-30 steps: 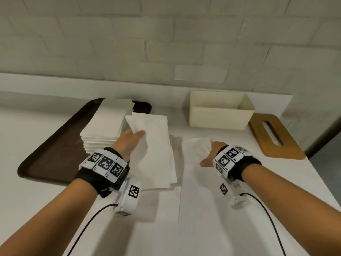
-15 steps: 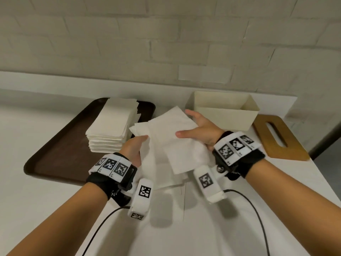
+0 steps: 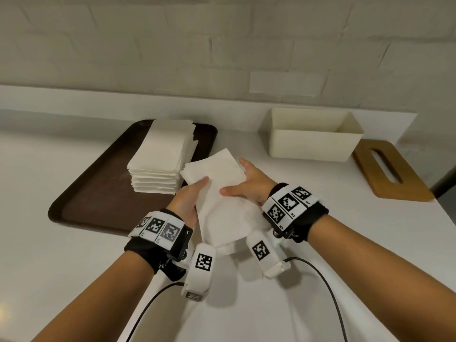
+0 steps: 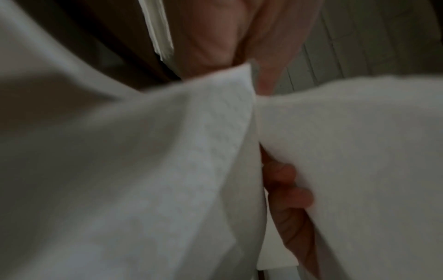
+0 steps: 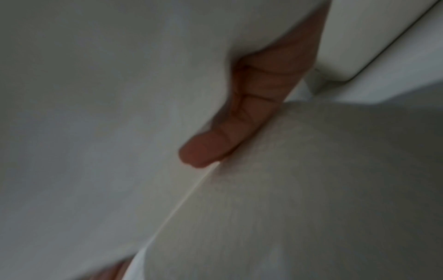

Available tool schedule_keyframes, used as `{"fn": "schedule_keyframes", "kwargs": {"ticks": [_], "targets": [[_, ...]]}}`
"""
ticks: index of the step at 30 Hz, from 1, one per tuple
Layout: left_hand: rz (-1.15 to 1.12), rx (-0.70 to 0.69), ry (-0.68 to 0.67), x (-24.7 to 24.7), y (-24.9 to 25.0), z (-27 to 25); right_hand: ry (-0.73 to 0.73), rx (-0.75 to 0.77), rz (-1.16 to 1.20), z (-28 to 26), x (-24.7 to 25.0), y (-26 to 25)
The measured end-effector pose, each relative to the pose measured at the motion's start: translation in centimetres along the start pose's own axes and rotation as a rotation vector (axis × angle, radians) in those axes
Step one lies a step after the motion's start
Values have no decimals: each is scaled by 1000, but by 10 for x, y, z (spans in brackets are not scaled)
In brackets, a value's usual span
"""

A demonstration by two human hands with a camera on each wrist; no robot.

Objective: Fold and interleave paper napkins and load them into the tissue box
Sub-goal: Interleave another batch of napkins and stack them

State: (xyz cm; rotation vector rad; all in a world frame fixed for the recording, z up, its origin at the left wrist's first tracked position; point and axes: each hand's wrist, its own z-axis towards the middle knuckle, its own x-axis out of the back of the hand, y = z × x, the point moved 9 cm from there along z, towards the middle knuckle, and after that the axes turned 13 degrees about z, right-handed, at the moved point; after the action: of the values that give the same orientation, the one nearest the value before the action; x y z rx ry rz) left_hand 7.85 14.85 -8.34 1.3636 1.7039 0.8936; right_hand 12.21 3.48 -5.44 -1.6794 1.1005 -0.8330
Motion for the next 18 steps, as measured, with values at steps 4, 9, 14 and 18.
{"fn": "schedule_keyframes", "kwargs": {"ticks": [4,9,14,18], "targets": [[189,-53,181,33,3,-2,1,-150,-201,-4,13,4],[298,-16,188,59,-7,-8,89,-151,-857,3,38,17],[310,10,157,58,-14,-12,113,-117,-863,7,26,31],[305,33,158,60,-21,-11,131,-129,-656,8,23,31]]}}
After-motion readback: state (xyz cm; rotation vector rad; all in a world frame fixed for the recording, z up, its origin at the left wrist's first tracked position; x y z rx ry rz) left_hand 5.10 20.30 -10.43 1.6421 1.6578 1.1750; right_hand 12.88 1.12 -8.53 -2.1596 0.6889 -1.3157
